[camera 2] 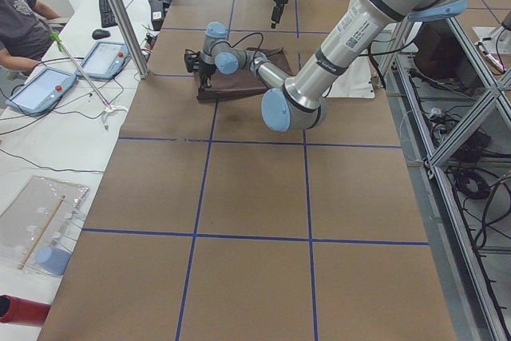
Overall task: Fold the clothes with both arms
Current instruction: 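Rotate the shirt with both grippers so its collar faces the right arm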
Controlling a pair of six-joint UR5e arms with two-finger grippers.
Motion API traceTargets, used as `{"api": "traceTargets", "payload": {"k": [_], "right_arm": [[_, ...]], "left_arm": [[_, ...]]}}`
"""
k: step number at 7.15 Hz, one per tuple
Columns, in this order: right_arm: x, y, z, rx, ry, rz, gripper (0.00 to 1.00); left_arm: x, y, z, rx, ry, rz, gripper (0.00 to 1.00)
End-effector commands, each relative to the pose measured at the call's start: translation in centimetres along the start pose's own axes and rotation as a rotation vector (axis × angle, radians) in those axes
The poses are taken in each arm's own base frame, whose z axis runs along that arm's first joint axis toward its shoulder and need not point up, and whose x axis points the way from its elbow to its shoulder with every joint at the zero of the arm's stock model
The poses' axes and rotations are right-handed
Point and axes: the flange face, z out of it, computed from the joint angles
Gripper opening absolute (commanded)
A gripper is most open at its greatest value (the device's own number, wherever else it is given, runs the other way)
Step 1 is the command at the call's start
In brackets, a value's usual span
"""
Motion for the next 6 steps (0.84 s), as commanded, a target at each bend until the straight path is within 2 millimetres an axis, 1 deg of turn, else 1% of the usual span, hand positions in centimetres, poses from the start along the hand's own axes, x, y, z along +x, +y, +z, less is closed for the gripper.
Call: {"api": "traceTargets", "payload": {"k": [1,2,3,4,5,6], "right_arm": [[0.1,-0.1,0.5,0.001,0.008,0.002,1.00],[0.1,-0.1,0.6,0.001,0.009,0.002,1.00],[0.0,-0.1,0.5,0.001,0.008,0.002,1.00],[0.0,0.0,0.6,-0.001,0.008,0.001,1.00],[0.0,0.1,0.7,-0.002,0.010,0.001,1.00],[-0.5,0.0,0.4,-0.005,-0.002,-0.002,1.00]], "left_arm": [[1.8,-2.6,2.5,0.094,0.092,0.072,0.00],[2.6,-3.0,3.5,0.112,0.120,0.097,0.00],[2.8,-3.1,3.6,0.123,0.149,0.102,0.00],[2.8,-3.6,3.8,0.175,0.136,0.097,0.00],[2.2,-3.7,4.5,0.181,0.119,0.096,0.98],[2.9,-3.8,4.0,0.191,0.128,0.095,1.00]]}}
